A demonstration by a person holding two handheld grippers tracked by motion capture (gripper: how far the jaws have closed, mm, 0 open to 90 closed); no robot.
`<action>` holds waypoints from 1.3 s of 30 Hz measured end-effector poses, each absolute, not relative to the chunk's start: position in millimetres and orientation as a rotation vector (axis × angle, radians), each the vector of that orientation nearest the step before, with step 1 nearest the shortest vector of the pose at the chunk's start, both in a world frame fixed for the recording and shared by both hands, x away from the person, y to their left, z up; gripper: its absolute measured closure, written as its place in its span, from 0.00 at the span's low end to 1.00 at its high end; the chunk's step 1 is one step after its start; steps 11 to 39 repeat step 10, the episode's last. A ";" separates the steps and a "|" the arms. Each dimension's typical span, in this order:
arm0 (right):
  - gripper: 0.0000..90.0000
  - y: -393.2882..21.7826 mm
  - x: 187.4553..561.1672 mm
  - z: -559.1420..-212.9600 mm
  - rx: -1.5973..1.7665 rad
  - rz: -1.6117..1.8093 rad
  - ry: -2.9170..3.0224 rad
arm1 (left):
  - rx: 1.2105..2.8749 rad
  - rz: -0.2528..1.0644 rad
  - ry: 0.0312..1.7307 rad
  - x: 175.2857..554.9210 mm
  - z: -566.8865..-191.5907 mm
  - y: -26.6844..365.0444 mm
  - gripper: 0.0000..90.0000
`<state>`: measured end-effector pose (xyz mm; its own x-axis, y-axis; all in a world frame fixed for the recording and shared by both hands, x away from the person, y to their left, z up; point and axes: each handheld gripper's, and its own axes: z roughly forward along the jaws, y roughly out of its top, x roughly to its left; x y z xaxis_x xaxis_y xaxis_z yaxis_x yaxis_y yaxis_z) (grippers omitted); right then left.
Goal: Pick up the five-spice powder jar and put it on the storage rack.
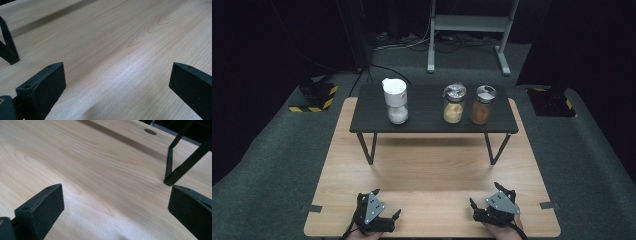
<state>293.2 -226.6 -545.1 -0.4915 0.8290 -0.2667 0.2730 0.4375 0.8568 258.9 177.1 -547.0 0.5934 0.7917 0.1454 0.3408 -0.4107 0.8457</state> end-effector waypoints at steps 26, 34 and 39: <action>0.00 -224.2 286.4 -547.9 0.841 0.924 2.037 | 1.987 0.702 0.912 258.5 -546.9 177.6 0.01; 0.00 -224.2 286.4 -547.9 0.841 0.924 2.037 | 1.987 0.702 0.912 258.5 -546.9 177.6 0.01; 0.00 -224.2 286.4 -547.9 0.841 0.924 2.037 | 1.987 0.702 0.912 258.5 -546.9 177.6 0.01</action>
